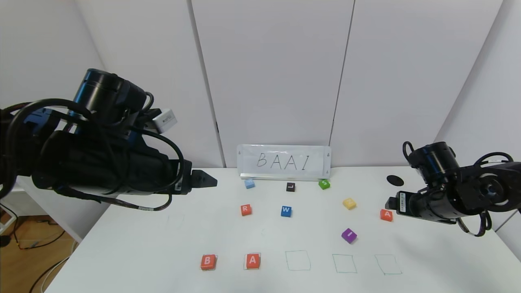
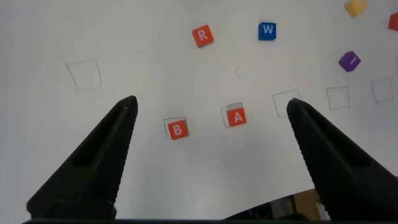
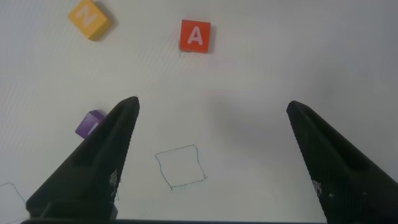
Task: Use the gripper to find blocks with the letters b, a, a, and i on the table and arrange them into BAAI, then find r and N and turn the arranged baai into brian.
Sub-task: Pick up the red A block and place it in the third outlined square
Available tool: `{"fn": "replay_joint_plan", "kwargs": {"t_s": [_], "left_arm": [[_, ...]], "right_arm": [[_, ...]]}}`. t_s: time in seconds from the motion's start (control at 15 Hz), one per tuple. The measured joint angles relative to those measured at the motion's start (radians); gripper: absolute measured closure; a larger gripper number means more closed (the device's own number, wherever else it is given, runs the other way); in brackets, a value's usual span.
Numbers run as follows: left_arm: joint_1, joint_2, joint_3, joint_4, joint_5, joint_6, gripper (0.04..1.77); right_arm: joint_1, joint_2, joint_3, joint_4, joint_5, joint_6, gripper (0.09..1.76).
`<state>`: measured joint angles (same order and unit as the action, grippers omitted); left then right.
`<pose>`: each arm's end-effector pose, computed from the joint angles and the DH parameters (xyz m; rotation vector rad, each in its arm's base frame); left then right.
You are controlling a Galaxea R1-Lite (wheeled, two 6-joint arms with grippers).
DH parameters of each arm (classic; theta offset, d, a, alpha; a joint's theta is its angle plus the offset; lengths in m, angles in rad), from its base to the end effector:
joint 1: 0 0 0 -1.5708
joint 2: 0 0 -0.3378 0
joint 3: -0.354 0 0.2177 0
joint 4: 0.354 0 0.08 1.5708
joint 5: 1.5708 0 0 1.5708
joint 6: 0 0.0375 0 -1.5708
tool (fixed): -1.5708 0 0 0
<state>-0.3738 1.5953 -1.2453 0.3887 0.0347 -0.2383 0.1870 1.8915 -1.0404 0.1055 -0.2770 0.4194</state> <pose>0.2917 -0.1130 0.2595 -0.0751 0.7594 -0.2346 0.3603 0.0577 0.1219 0.1685 0.8928 -0.2748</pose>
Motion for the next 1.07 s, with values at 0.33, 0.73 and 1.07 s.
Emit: {"fn": "replay_joint_plan", "kwargs": {"t_s": [0.33,0.73,1.07], "left_arm": [[0.015,-0.004,0.008,-0.008,-0.001,0.013,0.1],[0.017,-0.006,0.013,-0.009,-0.002,0.016,0.09],[0.016,-0.008,0.015,-0.009,-0.002,0.018,0.09]], "right_arm": [[-0.03,0.087,-0.061,-0.003,0.119,0.061,0.14],[-0.078,0.157,-0.089,-0.023,0.157,0.007,0.14],[-0.098,0.211,-0.13,-0.027,0.162,-0.063,0.14]]}}
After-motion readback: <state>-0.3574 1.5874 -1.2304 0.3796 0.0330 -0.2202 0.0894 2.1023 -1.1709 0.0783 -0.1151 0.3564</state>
